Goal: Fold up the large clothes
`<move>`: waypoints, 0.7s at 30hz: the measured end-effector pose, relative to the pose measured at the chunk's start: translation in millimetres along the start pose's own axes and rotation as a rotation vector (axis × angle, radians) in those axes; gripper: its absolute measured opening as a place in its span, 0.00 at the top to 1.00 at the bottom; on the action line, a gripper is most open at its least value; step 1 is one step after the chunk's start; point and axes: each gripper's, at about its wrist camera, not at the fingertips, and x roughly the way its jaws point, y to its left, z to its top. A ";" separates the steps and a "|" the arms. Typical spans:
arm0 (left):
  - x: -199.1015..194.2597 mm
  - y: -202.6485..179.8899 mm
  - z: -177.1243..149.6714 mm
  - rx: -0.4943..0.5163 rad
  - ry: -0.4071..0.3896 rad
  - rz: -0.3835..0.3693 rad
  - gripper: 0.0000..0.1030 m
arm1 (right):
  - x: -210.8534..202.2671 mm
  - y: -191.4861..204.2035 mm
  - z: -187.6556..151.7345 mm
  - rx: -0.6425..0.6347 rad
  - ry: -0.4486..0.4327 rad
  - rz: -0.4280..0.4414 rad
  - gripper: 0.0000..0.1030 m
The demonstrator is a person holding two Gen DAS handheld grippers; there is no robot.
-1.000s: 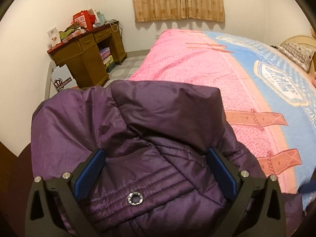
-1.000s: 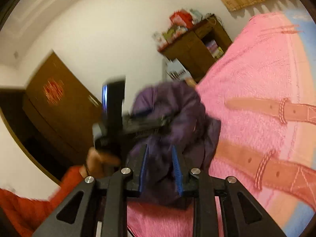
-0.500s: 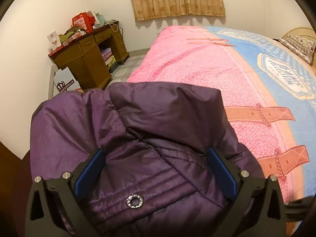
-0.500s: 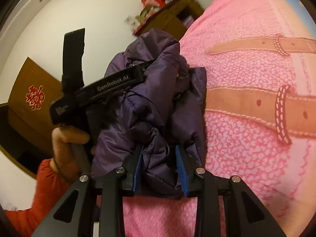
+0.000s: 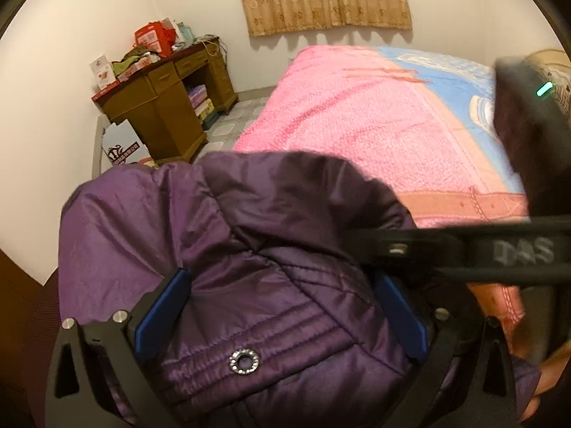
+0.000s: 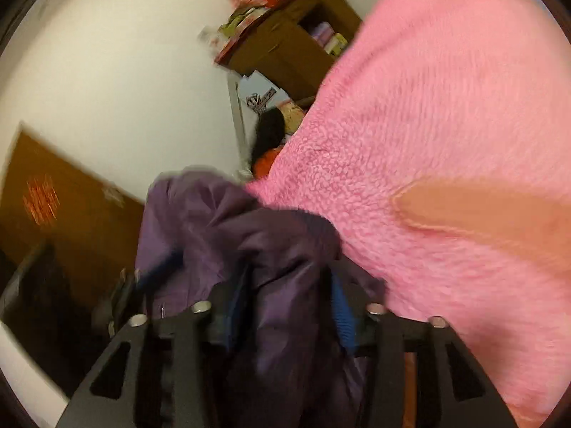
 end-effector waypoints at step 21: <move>-15.9 -8.6 -2.2 -0.005 -0.030 0.062 0.00 | -102.9 39.0 -106.4 -0.138 -0.261 -0.157 0.30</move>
